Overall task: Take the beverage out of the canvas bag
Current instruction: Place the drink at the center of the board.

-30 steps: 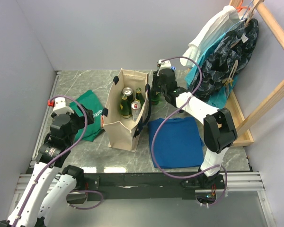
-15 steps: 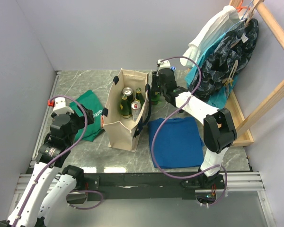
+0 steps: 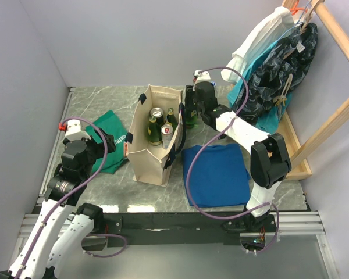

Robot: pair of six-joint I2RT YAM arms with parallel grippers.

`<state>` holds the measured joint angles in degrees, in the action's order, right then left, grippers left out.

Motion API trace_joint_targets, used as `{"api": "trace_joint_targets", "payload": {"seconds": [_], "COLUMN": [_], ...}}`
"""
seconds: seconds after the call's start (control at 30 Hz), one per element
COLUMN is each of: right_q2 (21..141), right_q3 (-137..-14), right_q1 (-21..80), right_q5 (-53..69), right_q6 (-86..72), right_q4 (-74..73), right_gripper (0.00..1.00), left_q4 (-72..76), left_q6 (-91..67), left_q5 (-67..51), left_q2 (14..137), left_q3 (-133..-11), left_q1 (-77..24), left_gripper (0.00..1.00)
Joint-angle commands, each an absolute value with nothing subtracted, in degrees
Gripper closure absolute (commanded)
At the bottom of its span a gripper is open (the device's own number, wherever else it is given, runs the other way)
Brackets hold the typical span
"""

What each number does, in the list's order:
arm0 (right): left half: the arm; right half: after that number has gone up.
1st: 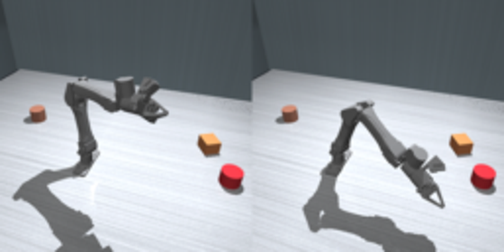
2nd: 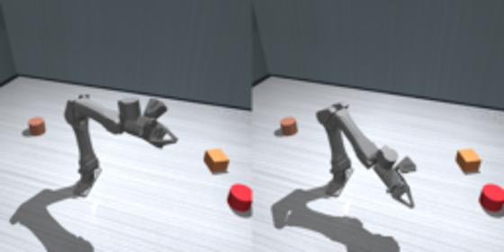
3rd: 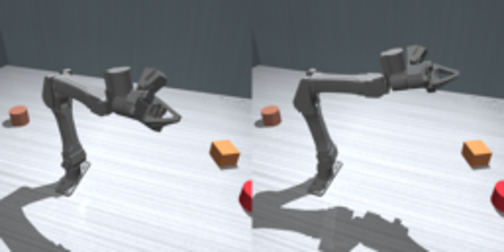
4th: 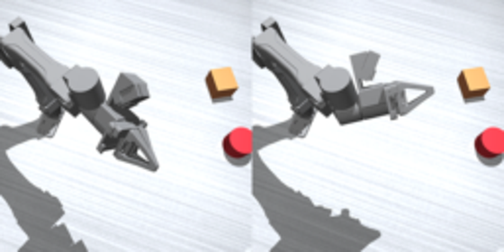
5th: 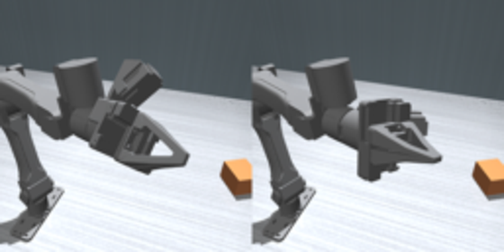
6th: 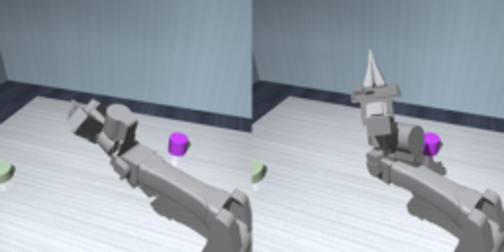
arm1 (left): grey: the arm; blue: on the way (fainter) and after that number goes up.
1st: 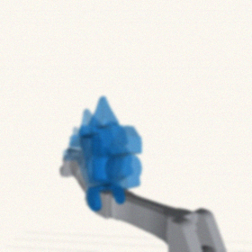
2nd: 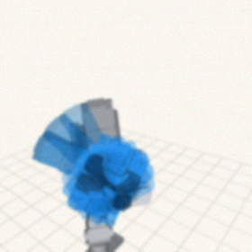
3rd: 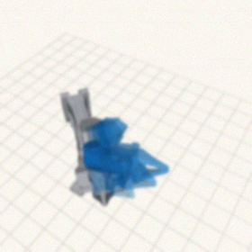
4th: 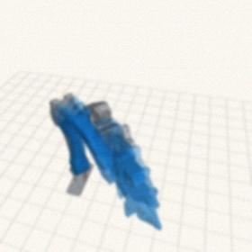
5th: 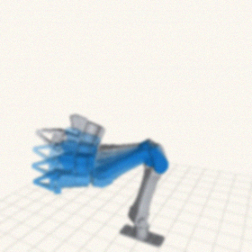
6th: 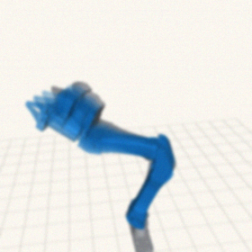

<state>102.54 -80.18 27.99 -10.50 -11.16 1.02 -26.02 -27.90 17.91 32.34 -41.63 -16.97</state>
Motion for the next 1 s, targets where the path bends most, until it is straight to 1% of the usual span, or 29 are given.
{"api": "trace_joint_targets", "payload": {"seconds": [0.0,0.3,0.43,0.57,0.83,0.93,0.97], "right_q2": [99.8,95.9,93.9,89.6,84.0,83.1,83.6], "right_q3": [-82.9,-80.9,-82.4,-81.9,-84.0,-86.6,-89.5], "right_q1": [28.5,29.1,29.4,29.4,30.0,30.1,30.0], "right_q5": [-12.0,-13.2,-13.9,-13.9,-11.3,-9.5,-8.4], "right_q6": [-12.0,-11.7,-10.2,-9.8,-8.6,-8.3,-8.2], "right_q4": [4.0,3.7,0.7,0.4,-5.8,-10.3,-14.0], "right_gripper": [0.46,0.44,0.44,0.43,0.4,0.39,0.39], "left_q4": [-25.0,-24.9,-25.4,-25.1,-25.2,-25.1,-25.2], "left_q6": [-27.6,-27.5,-27.7,-27.5,-27.8,-27.6,-27.6], "left_q5": [17.9,17.4,17.8,17.5,18.0,17.8,17.7], "left_q2": [31.9,32.0,32.3,31.8,31.1,31.6,32.0], "left_q3": [-43.9,-43.9,-44.2,-44.1,-44.0,-44.0,-43.9], "left_q1": [-17.2,-17.1,-17.1,-17.1,-17.1,-17.1,-17.1], "left_gripper": [0.04,0.04,0.04,0.04,0.04,0.04,0.04]}}
